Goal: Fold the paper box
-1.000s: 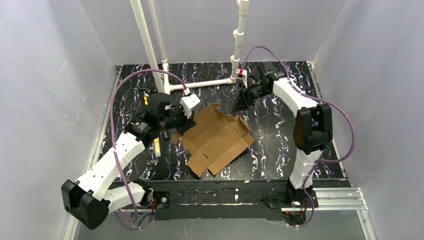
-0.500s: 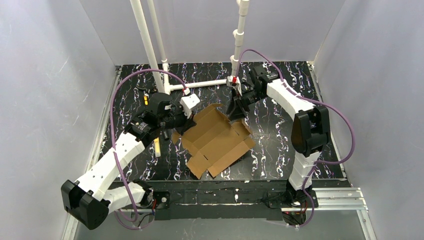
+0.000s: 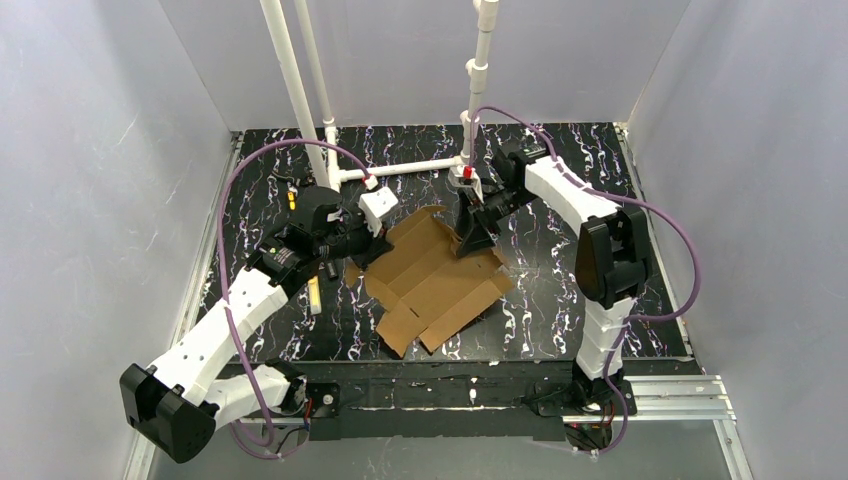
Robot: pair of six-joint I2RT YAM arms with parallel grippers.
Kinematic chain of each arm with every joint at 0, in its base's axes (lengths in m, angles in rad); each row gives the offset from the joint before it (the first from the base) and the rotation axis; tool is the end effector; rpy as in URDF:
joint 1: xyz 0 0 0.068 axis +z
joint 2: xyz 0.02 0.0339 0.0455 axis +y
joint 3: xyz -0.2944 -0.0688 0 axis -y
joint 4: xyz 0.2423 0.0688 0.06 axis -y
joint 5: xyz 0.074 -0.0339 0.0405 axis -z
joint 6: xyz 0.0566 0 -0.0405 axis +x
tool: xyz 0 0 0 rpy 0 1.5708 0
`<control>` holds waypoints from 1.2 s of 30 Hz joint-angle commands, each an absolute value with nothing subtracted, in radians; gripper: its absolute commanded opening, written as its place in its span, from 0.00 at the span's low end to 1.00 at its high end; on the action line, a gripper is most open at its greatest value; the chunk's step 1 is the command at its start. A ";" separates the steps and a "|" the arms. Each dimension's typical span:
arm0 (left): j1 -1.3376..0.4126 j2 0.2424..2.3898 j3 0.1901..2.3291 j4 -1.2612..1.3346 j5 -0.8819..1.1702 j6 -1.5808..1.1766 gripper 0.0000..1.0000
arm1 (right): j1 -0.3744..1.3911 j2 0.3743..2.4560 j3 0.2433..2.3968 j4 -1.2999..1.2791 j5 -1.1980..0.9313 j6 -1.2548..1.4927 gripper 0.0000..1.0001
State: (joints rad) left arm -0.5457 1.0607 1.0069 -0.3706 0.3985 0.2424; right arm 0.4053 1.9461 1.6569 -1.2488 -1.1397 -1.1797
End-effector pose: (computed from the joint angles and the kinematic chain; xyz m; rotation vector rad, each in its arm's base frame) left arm 0.1907 -0.1415 0.3654 1.0042 1.7391 -0.5917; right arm 0.3294 0.1973 0.2782 -1.6784 1.6203 1.3696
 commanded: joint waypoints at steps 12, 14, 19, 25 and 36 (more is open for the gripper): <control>-0.549 1.039 0.994 -0.305 0.444 0.221 0.00 | 0.433 2.000 1.738 -1.343 -1.207 -1.234 0.54; -0.548 1.039 0.987 -0.317 0.419 0.239 0.00 | 0.432 1.997 1.770 -1.412 -1.201 -1.295 0.70; -0.548 1.034 0.974 -0.346 0.377 0.277 0.00 | 0.412 1.937 1.788 -1.413 -1.132 -1.292 0.83; -0.548 1.033 0.980 -0.356 0.370 0.297 0.00 | 0.335 1.915 1.839 -1.414 -1.124 -1.249 0.81; -0.548 1.038 1.025 -0.380 0.399 0.323 0.00 | 0.298 1.957 1.834 -1.033 -1.036 -0.794 0.37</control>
